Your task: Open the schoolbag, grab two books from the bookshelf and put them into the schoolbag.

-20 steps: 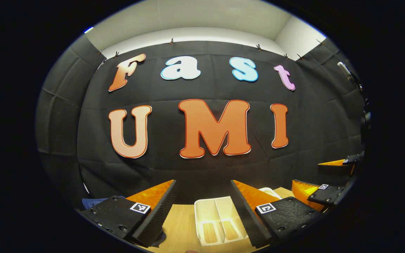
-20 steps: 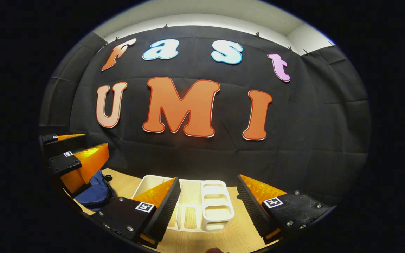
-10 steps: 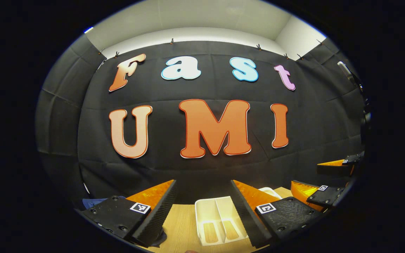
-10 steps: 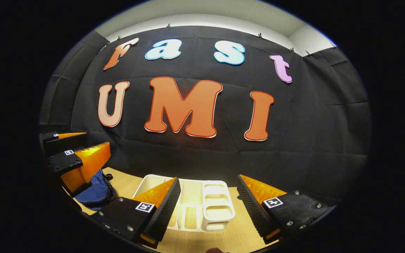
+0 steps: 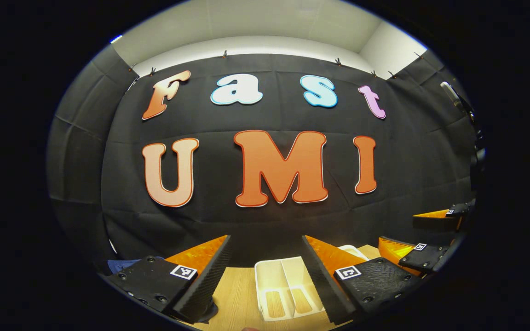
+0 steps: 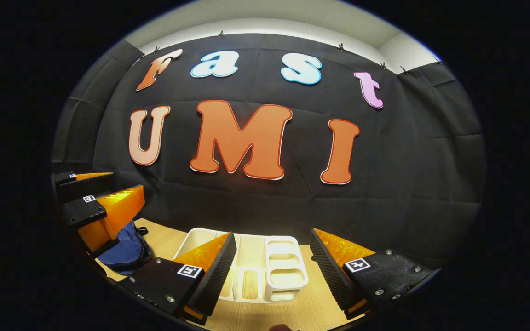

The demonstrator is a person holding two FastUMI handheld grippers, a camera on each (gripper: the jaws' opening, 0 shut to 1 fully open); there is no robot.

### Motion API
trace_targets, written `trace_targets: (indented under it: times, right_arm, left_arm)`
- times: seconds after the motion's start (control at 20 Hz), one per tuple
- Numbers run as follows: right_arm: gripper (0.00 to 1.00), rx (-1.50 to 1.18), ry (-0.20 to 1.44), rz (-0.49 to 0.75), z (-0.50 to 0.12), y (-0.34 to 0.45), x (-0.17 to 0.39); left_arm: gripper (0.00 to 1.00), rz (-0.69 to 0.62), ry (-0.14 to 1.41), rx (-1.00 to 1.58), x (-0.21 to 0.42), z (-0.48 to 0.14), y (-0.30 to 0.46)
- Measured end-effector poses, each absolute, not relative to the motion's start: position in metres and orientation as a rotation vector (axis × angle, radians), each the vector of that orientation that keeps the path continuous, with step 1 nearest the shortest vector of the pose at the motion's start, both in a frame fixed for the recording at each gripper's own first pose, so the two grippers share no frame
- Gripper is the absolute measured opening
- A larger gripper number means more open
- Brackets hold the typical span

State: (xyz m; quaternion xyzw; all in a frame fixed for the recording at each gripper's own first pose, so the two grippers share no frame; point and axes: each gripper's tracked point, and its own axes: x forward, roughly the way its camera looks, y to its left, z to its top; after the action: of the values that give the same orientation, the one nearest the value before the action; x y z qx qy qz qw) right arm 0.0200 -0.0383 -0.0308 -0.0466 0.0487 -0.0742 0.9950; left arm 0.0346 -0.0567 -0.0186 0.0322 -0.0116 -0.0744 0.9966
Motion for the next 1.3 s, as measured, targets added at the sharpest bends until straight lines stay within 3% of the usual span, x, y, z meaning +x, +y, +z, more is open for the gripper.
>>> trace_targets:
  times: [1.3]
  right_arm:
    - [0.96,-0.093,0.087,-0.145,-0.0278,-0.037,0.023]
  left_arm:
    - [0.93,-0.143,-0.033,0.065,0.0348,-0.0168,-0.0558]
